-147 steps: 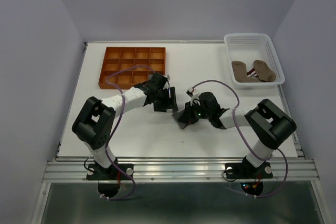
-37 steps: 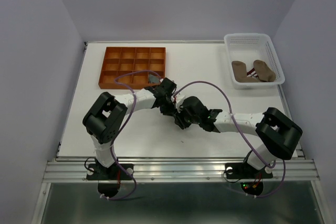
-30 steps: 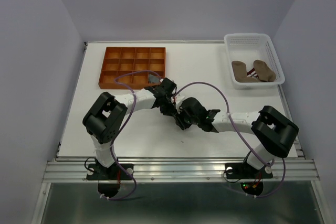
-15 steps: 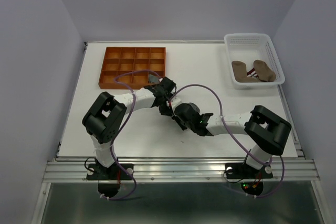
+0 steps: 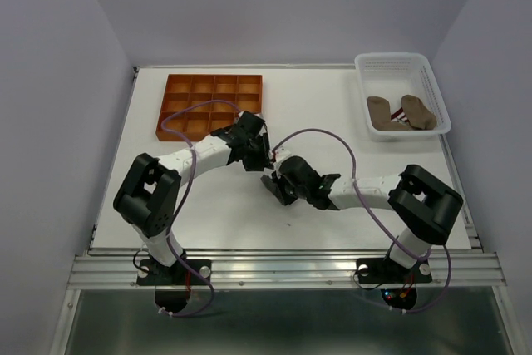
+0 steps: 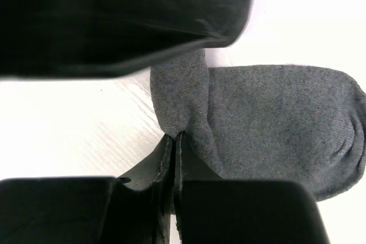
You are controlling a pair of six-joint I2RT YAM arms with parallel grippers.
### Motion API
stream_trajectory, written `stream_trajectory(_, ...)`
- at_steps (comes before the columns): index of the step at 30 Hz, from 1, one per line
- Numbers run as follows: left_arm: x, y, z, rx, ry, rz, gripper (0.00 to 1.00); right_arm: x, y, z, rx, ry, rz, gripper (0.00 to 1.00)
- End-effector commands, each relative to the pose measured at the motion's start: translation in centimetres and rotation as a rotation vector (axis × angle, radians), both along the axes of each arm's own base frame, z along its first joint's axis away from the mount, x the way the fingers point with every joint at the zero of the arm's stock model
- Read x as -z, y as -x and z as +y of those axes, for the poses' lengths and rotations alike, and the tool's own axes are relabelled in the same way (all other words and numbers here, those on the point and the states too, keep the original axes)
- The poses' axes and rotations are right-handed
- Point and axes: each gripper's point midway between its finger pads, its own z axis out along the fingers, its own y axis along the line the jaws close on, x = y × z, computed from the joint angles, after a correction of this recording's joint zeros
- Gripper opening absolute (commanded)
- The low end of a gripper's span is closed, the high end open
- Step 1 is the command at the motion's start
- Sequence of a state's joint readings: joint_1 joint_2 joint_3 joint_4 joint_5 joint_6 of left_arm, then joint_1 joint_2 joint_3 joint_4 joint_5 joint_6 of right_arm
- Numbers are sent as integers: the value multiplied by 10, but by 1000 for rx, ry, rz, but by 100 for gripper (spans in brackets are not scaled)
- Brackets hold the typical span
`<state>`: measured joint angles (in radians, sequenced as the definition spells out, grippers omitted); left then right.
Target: Roll the socks
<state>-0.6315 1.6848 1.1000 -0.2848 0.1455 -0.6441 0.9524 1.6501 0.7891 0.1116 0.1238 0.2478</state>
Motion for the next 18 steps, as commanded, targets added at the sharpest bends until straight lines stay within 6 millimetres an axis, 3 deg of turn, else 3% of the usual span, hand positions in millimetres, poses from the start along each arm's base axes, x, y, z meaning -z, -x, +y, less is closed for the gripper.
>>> stream_trajectory(1,-20,-4,6,-12,31,-50,47,-26,2,16,-38,-180,88,1)
stream_trajectory(4,-21,-2,9,-20,37,-51,47,-28,10,23,-74,-229,149,1)
stream_trajectory(9,-22,-3,16,-37,36,-52,47,-31,0,18,-55,-307,216,1)
stream_trajectory(18,-20,1,19,-30,39,-39,47,-32,1,15,-79,-449,338,1)
